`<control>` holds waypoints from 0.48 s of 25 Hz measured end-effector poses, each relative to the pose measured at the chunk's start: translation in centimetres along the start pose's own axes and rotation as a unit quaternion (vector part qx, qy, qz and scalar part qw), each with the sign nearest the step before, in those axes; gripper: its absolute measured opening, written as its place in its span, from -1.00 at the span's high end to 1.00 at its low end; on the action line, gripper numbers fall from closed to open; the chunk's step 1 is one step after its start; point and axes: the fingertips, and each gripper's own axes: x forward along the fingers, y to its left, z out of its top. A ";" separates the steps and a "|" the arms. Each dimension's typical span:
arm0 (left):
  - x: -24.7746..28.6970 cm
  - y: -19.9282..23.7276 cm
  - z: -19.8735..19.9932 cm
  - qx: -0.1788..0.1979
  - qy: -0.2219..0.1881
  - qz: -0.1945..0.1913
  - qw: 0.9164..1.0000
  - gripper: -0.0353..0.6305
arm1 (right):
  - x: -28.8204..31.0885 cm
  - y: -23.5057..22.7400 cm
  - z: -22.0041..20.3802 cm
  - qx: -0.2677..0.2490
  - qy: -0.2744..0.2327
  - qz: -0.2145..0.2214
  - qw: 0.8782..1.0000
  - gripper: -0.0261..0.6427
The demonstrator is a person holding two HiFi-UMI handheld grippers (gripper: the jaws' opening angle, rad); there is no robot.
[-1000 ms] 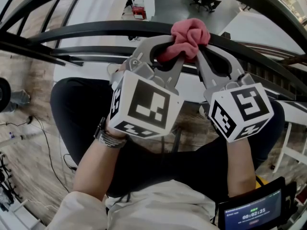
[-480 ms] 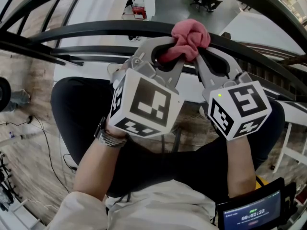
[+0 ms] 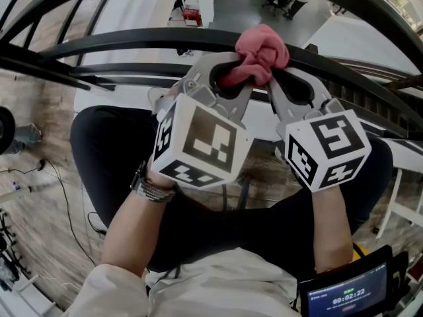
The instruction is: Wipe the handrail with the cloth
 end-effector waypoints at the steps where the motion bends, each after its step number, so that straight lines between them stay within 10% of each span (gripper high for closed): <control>1: 0.0 0.0 -0.1 -0.002 0.001 0.002 1.000 0.80 | 0.0 0.0 0.0 -0.001 0.000 0.000 1.000 0.92; 12: 0.2 -0.3 -0.4 -0.004 0.016 0.011 1.000 0.80 | -0.4 -0.4 -0.1 -0.004 0.000 -0.001 1.000 0.92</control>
